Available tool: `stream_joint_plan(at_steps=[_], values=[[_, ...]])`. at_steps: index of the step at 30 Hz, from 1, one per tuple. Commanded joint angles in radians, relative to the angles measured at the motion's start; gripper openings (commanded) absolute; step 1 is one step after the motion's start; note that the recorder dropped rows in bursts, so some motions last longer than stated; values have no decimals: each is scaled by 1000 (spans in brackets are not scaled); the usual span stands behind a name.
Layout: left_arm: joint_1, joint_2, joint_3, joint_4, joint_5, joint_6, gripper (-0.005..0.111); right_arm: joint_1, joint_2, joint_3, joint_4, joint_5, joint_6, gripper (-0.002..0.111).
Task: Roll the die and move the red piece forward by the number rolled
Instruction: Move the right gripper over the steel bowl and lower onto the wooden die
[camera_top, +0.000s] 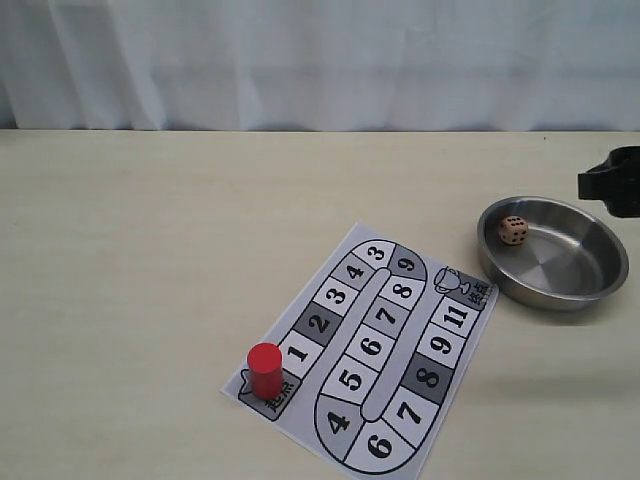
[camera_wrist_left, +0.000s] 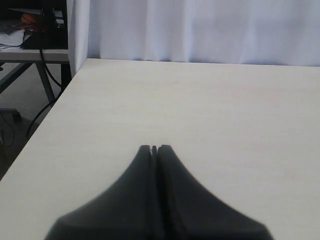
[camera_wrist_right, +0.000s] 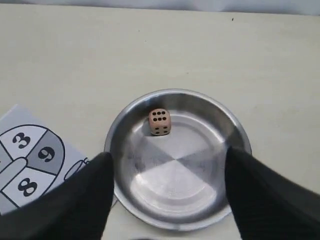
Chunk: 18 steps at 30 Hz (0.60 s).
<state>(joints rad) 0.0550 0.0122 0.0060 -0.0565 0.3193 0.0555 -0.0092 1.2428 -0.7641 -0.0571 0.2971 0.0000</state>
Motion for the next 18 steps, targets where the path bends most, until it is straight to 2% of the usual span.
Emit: stream_joint_plan(at_steps=[1, 12, 18], values=[[-8, -1, -6, 3, -13, 0, 0, -1, 100, -87, -10, 70, -9, 61], [-8, -1, -6, 3, -13, 0, 0, -1, 579, -357, 50, 122, -23, 61], [-8, -1, -6, 3, -13, 0, 0, -1, 710, -470, 50, 135, -23, 61]])
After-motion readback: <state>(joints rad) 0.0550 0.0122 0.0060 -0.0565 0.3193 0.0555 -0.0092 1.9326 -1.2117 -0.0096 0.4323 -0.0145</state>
